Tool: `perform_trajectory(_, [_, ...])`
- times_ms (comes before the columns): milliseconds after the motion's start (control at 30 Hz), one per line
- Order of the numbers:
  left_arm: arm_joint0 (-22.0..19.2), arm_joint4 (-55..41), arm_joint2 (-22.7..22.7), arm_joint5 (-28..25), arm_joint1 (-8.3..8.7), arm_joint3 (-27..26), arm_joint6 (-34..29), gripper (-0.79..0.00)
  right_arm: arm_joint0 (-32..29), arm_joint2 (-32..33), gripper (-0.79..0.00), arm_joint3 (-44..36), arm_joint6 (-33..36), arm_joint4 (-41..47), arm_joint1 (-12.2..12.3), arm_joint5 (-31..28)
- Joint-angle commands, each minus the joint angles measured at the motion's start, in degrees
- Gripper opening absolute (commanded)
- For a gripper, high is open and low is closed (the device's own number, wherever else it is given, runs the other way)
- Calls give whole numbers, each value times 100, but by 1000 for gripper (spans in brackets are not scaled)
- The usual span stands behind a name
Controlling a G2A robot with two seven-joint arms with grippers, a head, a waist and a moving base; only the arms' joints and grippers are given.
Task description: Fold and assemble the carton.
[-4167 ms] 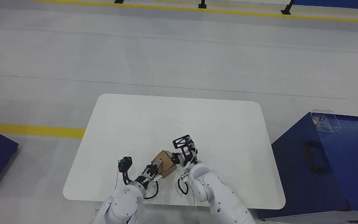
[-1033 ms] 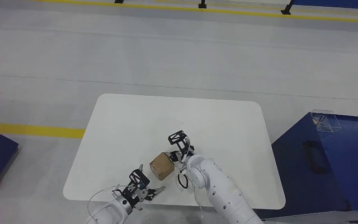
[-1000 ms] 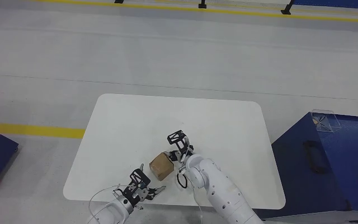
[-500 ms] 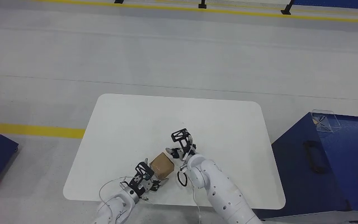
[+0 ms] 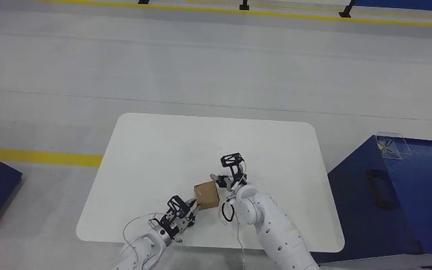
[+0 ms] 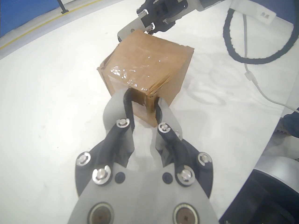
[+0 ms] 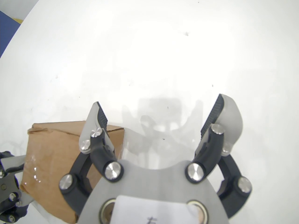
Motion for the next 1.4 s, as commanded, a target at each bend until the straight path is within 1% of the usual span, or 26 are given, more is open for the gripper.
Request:
perform_trajectory(0, [64,46,-6,53,11,-178,17,-785,-77,207,0,-114,-24,32,44,33])
perform_trajectory(100, [194,-10,-41,126,25,-517,-32,-785,-283,632,0,-408,-27,171,134,15])
perform_trajectory(167, [254,-30,-58,214,30,-698,-127,-785,-425,848,0,-571,83,239,194,-177])
perform_trajectory(200, [281,-76,-67,355,23,-757,-177,-640,-463,926,0,-608,151,248,219,-278])
perform_trajectory(233, [305,-178,-53,506,7,-809,-225,0,-487,984,0,-623,181,229,239,-342])
perform_trajectory(367, [346,-908,139,1031,-105,-960,-414,0,-473,1036,0,-533,363,110,290,-655])
perform_trajectory(533, [346,-908,139,1031,-105,-960,-414,0,-379,1038,0,-404,677,-165,362,-1172])
perform_trajectory(733, [346,-908,139,1031,-105,-960,-414,0,-361,767,0,-436,943,-355,383,-1726])
perform_trajectory(833, [343,-472,48,925,-49,-1233,-763,0,-245,564,0,-398,925,-410,360,-1860])
perform_trajectory(967, [508,441,-243,685,86,-1763,-1583,0,59,235,0,-180,877,-528,293,-1817])
perform_trajectory(1067, [664,775,-500,324,175,-2006,-1994,0,379,-49,0,97,832,-511,211,-1805])
perform_trajectory(1133, [697,843,-628,-5,220,-2036,-2216,0,595,-268,0,287,740,-536,144,-1774])
perform_trajectory(1200, [679,739,-718,-265,245,-1969,-2285,0,788,-485,0,467,662,-502,72,-1813])
perform_trajectory(1300, [607,561,-753,-393,254,-1753,-2136,0,1060,-766,0,738,517,-497,-33,-1818])
perform_trajectory(1367, [499,509,-703,-299,239,-1542,-2067,0,1205,-895,0,940,454,-417,-97,-1819])
